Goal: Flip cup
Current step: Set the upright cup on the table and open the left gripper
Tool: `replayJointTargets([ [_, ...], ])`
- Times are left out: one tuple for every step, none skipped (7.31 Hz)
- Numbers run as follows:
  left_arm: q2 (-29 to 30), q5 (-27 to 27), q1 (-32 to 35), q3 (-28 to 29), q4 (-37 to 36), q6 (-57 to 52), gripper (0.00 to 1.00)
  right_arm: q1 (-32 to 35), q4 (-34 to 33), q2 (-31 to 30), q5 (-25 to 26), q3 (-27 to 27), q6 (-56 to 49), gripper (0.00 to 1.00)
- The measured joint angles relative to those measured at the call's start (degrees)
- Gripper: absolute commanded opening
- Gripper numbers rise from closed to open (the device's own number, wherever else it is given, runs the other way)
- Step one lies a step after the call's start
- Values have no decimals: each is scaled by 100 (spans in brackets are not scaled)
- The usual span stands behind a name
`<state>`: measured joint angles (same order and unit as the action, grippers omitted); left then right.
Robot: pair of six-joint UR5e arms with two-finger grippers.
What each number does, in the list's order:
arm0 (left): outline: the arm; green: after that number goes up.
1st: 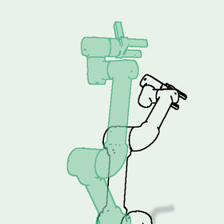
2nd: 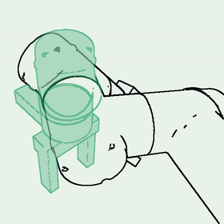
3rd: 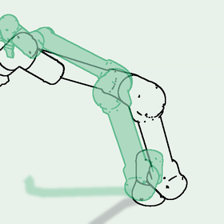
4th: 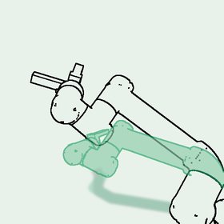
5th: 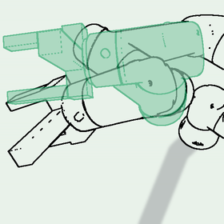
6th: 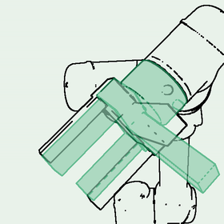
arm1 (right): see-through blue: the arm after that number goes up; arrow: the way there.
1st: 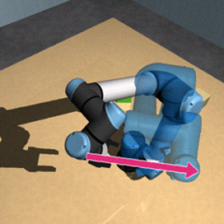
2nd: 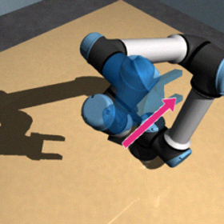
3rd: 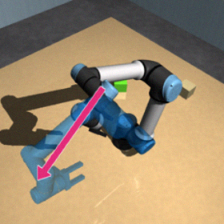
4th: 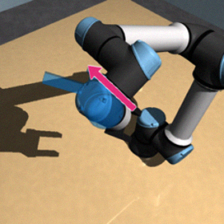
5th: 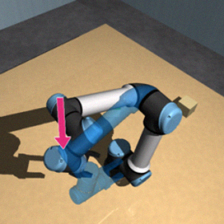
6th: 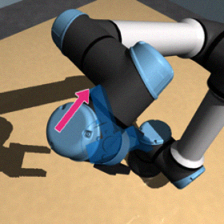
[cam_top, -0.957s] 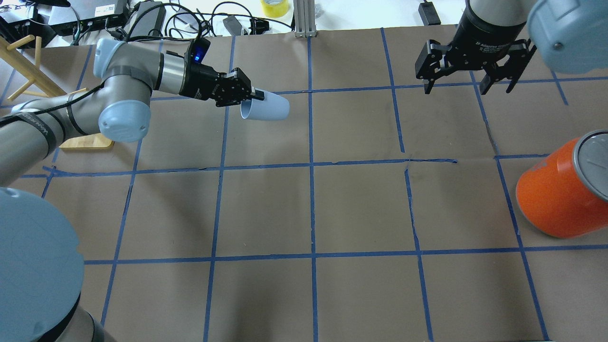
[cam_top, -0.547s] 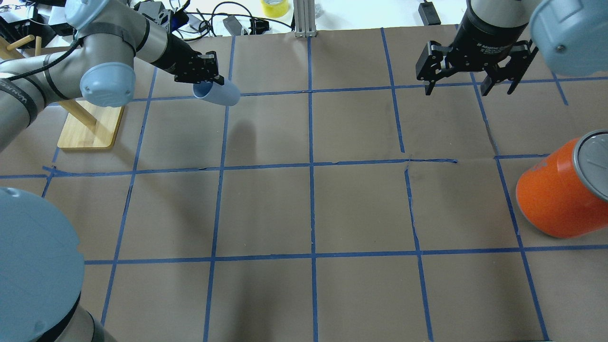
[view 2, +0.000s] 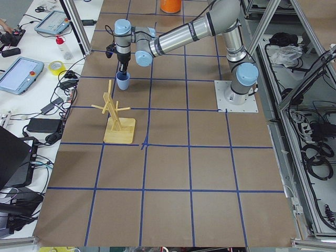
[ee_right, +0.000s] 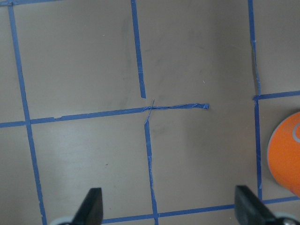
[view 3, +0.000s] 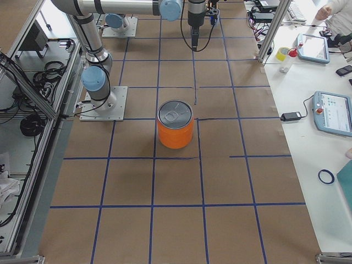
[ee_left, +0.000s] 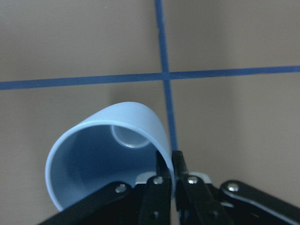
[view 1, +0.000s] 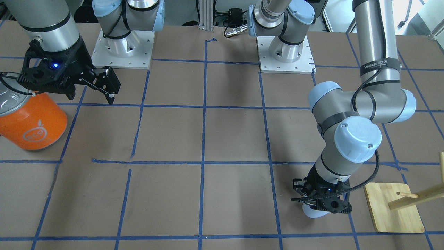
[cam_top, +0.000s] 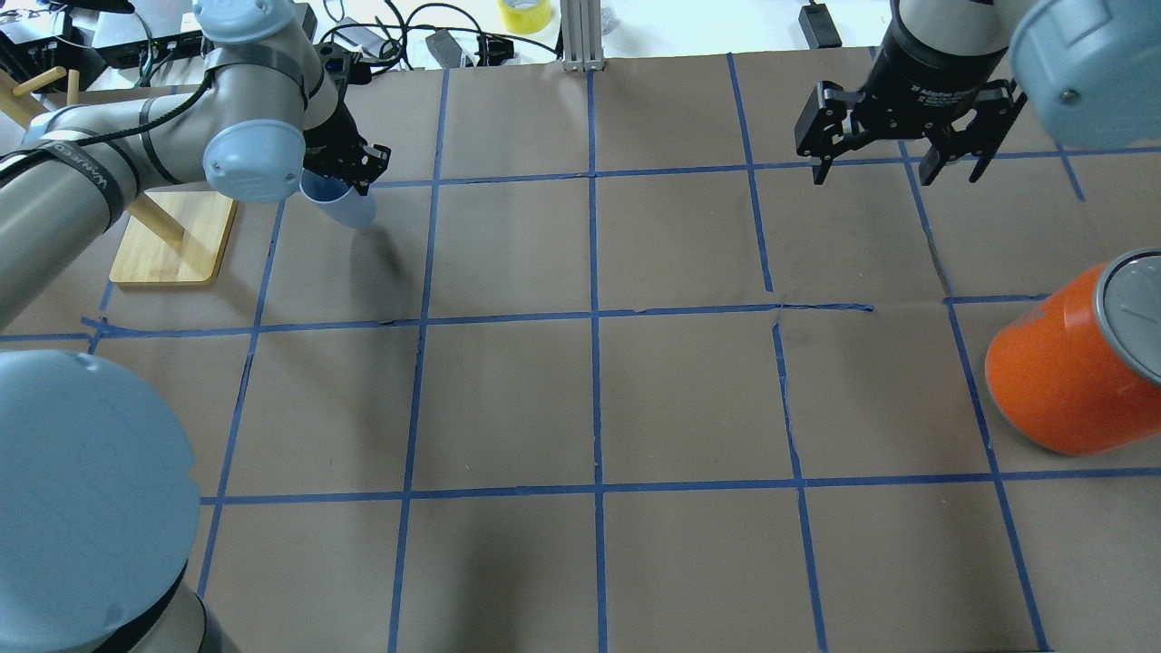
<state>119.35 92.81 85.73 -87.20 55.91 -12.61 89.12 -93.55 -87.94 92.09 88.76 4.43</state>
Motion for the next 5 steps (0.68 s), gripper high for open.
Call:
replayJointTargets([
  [35,70,9,-50,-5,-27,100,0,1,0,6,4,-2,100],
  [48,101,11,-72,42,-41,100,0,3,2,9,5,-3,100],
  [31,201,16,-59,193,-42,100,0,3,4,10,5,-3,100],
  [-57,389,47,-35,415,-40,100,0,3,5,10,7,-3,100],
  [-288,524,105,-11,700,-40,100,0,3,5,10,9,-3,100],
])
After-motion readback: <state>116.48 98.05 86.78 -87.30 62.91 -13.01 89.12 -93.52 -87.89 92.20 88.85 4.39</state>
